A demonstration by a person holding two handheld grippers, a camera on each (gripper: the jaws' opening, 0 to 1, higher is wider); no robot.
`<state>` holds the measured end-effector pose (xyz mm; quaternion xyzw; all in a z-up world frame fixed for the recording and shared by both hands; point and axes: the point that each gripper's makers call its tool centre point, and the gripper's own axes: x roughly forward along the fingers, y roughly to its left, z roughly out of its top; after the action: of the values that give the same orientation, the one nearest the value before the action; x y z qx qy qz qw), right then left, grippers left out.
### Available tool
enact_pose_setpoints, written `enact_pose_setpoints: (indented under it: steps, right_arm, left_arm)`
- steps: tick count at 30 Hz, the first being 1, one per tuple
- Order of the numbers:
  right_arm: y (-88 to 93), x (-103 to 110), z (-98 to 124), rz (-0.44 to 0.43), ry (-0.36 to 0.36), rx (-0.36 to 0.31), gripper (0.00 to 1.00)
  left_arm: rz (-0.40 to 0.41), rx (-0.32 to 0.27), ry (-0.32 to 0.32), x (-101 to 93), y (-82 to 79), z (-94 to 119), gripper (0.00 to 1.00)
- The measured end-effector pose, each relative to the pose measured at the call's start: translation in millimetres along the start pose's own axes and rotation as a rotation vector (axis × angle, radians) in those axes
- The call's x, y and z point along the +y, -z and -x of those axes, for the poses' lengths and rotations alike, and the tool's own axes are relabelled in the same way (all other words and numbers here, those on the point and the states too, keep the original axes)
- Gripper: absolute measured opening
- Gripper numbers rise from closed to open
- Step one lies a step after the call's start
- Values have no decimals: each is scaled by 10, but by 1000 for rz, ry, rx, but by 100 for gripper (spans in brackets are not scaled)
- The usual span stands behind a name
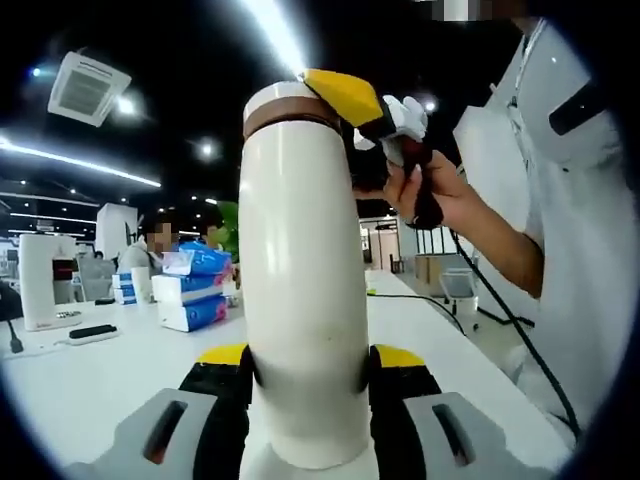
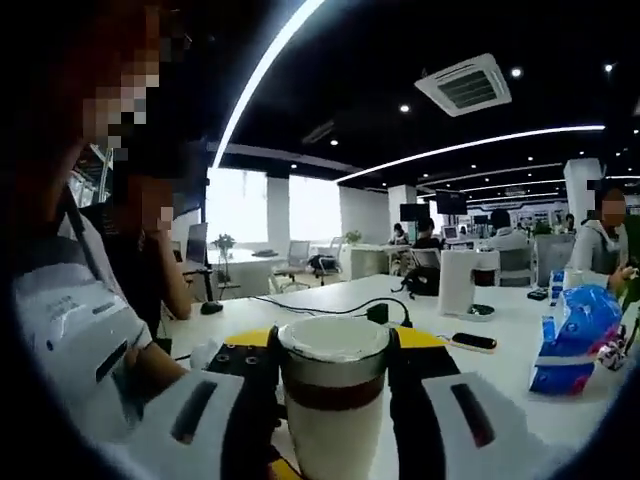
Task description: Grasp the water cup twist off the cup lid place the cup lid on the table
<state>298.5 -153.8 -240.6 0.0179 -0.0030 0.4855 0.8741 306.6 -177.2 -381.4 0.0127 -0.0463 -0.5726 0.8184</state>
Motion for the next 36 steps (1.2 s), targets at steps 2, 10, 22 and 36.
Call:
enact_pose_setpoints:
  steps: [2, 10, 22, 36]
  right_arm:
    - [2, -4, 16, -9, -34, -9, 45]
    - [82, 96, -15, 26, -230, 54, 45]
    - [90, 185, 21, 73, -505, 68, 45]
    - [59, 210, 109, -9, -754, -19, 46]
  left_arm:
    - [-1, 0, 1, -9, 1, 0, 47]
    - [-7, -1, 8, -42, 4, 6, 47]
    - [-14, -2, 11, -72, 4, 12, 47]
    - [-17, -1, 12, -81, 15, 14, 47]
